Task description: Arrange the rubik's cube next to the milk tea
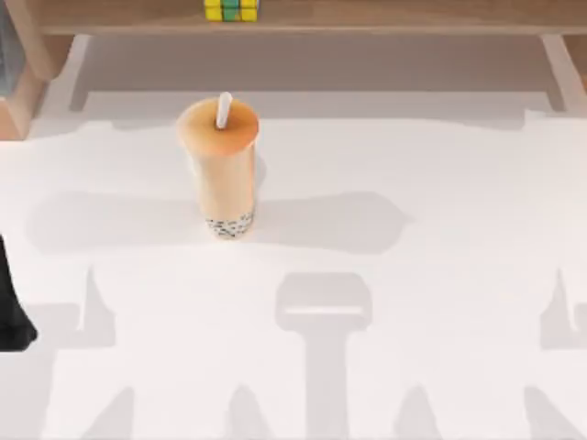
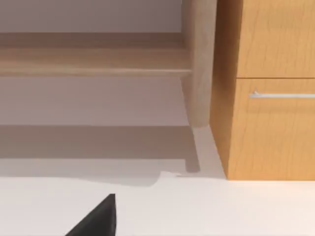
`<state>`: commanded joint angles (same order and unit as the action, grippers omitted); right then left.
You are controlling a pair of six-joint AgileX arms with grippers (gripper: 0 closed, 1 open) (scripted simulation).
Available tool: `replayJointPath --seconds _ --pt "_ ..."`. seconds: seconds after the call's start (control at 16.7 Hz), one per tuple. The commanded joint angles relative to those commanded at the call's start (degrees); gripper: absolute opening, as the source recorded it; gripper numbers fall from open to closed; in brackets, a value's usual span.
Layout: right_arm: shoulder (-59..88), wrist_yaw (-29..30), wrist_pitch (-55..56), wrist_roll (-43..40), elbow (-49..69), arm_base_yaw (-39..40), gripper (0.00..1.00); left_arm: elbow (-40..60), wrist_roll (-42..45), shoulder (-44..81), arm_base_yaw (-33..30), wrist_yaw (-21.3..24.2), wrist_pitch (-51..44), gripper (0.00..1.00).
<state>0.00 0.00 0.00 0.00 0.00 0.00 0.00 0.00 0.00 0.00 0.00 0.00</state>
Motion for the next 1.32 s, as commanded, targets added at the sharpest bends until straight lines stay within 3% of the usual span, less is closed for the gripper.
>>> replayJointPath --seconds 0.3,0.54,1.32 --pt "0.0 0.0 0.0 0.0 0.0 0.0 1.0 2.95 -0.27 3.5 -1.36 -1.58 1.82 1.0" --pt "0.0 0.0 0.0 0.0 0.0 0.0 1.0 12.59 -1.12 16.32 -5.69 -6.36 7.58 1.0" --pt "0.0 0.0 0.0 0.0 0.0 0.0 1.0 56.52 -4.5 89.14 -24.62 -23.74 28.54 1.0"
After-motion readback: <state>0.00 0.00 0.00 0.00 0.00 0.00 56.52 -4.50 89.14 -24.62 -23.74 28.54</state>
